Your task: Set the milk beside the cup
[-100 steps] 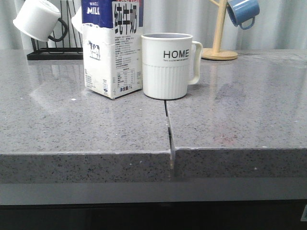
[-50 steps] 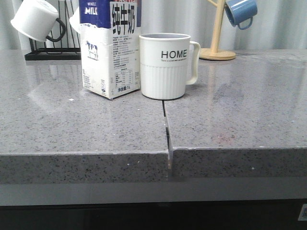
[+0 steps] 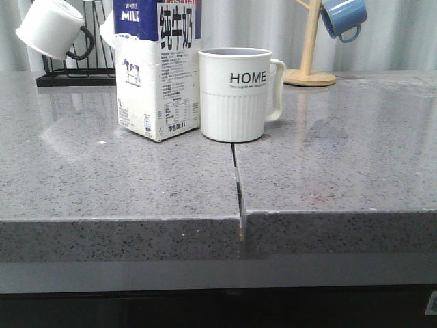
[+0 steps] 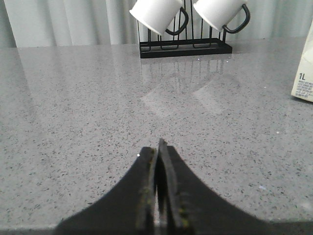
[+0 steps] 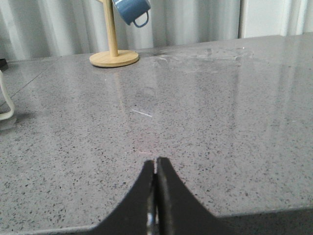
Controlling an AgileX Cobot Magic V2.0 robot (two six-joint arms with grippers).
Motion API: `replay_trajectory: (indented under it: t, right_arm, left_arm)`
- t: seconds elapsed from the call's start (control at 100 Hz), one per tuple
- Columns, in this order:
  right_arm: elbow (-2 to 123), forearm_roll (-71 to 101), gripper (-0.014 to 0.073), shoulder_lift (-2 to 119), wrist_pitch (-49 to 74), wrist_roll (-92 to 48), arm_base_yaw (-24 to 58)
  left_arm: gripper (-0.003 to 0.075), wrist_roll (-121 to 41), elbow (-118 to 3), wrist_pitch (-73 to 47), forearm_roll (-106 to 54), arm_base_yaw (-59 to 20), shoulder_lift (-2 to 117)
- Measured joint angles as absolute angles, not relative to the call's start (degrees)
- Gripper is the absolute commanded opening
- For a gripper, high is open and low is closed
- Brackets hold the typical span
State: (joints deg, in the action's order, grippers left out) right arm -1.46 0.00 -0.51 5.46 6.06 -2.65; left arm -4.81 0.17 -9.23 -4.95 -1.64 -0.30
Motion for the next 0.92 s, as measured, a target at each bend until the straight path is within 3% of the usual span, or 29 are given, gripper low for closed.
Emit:
replay_trajectory:
  t: [0.92]
  right_arm:
    - [-1.64,0.99,-0.0069,-0.60,5.37,1.23,-2.65]
  left_arm:
    - [-0.0021,-4.81,0.17,-9.23,-4.95,-1.64,-0.30]
